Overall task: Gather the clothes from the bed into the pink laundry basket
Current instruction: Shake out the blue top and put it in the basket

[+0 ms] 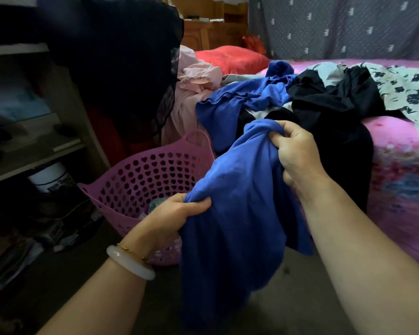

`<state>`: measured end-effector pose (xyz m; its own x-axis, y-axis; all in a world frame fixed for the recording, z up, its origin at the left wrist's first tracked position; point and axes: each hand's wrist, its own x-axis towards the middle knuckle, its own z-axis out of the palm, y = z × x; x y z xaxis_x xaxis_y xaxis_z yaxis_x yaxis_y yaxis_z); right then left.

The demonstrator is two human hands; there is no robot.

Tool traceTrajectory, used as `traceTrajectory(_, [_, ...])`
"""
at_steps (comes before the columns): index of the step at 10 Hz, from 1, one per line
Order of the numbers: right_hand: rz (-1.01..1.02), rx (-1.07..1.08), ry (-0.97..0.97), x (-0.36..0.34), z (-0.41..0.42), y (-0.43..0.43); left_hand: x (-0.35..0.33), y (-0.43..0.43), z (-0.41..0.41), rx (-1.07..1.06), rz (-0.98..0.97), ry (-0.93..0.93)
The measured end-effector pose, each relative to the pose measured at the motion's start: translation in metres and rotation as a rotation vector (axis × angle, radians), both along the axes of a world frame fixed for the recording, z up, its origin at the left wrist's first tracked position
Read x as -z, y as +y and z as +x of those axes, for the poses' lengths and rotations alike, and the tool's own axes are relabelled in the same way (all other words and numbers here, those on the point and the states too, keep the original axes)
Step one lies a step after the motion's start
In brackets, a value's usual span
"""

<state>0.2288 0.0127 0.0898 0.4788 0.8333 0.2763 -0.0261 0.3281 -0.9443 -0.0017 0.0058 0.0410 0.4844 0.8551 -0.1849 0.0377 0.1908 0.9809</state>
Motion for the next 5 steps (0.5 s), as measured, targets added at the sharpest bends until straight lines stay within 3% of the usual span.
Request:
traceTrajectory(1, [0.027,-0.229,0.195,-0.004,-0.005,-0.001,0.001,-0.01,0.007,0.063,-0.123,-0.175])
traceTrajectory(2, [-0.125,-0.442,0.269,0.004,-0.022,-0.004,0.002,-0.021,0.021,0.15,-0.206,-0.282])
traceTrajectory(3, [-0.23,-0.438,0.054,0.023,-0.033,-0.008,0.011,-0.025,0.034,0.18,-0.214,-0.272])
traceTrajectory(4, [-0.247,-0.746,0.338,0.006,-0.047,-0.015,0.022,-0.023,0.041,0.075,-0.187,-0.22])
traceTrajectory(5, [-0.301,-0.63,0.17,-0.001,-0.047,-0.014,0.03,-0.019,0.037,0.026,-0.265,-0.297])
